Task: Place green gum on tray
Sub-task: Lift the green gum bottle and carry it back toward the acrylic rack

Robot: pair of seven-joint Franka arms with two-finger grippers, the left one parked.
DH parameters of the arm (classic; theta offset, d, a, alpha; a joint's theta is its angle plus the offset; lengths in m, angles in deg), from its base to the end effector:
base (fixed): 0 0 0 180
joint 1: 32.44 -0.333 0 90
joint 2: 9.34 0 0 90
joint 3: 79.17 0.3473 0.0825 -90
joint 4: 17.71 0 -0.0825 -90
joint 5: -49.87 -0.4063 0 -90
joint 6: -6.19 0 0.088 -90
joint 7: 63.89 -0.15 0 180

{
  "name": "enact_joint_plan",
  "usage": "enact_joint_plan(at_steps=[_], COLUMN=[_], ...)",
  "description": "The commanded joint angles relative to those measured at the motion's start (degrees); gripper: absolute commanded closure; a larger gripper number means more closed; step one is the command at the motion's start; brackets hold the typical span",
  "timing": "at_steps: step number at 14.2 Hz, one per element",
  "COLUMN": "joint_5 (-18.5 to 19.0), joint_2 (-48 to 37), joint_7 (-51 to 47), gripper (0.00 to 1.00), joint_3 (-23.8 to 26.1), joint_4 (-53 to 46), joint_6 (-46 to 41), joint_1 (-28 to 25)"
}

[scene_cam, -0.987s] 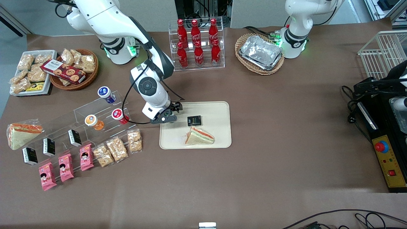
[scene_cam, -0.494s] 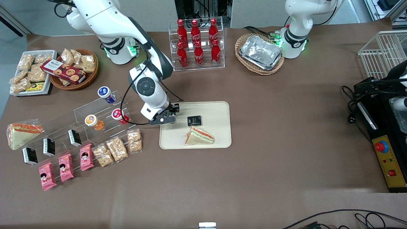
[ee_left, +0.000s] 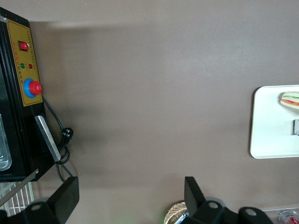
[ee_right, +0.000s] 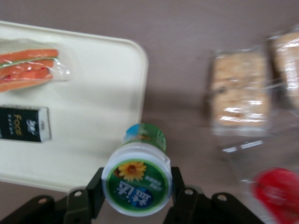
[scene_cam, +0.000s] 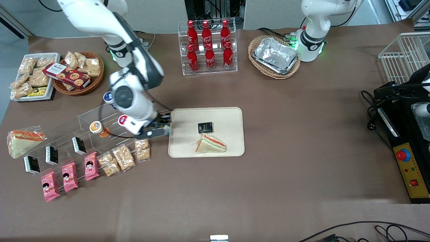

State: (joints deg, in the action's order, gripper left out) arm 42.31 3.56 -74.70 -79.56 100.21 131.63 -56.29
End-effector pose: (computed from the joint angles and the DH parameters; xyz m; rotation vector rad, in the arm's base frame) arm 0.5405 0.2448 0.2928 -3.0586 -0.2133 0.1837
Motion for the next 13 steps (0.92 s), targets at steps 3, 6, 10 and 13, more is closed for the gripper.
enact_joint_plan(at_steps=[3,6,10,13], joint_5=[-1.41,-0.88,1.04,2.02], joint_2=[-1.65,-3.39,-7.7,-8.76], joint_7=[10.89,14.93,17.83,23.45], gripper=[0.7,0.7,0.7,0.7], joint_3=[0.3,0.3,0.22,0.22], joint_4=[-16.12,-20.98,-20.1,-18.97], joint_6=[-25.38,-35.33,-39.65,-40.1], joint_1=[9.42,13.55,19.18,24.09])
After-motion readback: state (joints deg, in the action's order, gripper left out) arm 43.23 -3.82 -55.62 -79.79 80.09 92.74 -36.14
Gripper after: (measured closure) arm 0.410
